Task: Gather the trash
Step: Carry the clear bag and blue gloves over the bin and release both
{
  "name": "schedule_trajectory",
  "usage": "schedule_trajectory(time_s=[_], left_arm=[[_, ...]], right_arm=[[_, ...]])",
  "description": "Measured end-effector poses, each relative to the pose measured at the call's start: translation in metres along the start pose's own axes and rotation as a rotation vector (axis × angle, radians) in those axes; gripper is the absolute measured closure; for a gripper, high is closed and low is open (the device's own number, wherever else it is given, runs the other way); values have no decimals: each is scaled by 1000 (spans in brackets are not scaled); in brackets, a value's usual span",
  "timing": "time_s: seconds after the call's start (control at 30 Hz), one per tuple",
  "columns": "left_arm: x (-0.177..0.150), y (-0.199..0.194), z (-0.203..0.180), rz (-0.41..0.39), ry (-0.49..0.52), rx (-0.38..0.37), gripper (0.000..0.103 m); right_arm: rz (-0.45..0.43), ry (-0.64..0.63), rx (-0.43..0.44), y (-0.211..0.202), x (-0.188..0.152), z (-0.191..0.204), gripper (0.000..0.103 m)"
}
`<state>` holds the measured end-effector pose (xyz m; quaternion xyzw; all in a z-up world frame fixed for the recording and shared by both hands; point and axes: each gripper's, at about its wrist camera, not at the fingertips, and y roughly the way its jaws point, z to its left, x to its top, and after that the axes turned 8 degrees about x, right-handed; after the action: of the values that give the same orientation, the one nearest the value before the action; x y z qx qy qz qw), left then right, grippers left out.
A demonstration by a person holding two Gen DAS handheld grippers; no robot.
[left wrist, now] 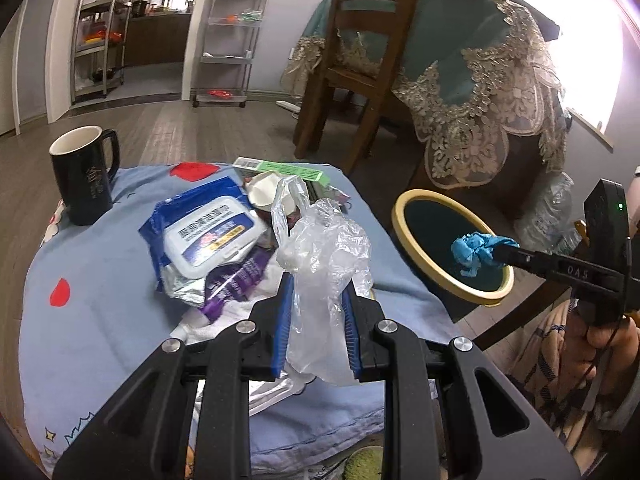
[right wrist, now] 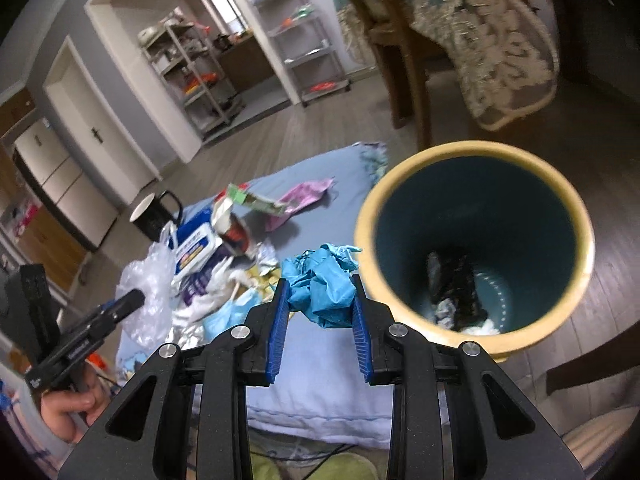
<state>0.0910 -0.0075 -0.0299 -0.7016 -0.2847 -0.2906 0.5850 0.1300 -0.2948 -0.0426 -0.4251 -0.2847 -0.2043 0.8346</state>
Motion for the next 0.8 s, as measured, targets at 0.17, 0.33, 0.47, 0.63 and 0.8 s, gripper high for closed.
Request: schedule_trajectory(time_s=[0.17, 0.33, 0.47, 0.63, 0.8], left_arm=[[10, 4, -14, 5, 19, -28, 80], [28, 7, -32, -11, 44, -56, 80], [43, 9, -45, -26, 47, -78, 80], [60, 16, -69, -35, 46, -126, 80], [66, 36, -106, -11, 90, -182, 80]], right_arm=[[-29, 21, -29, -13, 5, -11, 72], [-53, 33, -42, -22, 9, -20, 72], [-75, 53, -45, -28, 12, -27, 72], [-115, 75, -56, -36, 13, -33, 72], [-152, 106, -82, -42, 15, -43, 72]])
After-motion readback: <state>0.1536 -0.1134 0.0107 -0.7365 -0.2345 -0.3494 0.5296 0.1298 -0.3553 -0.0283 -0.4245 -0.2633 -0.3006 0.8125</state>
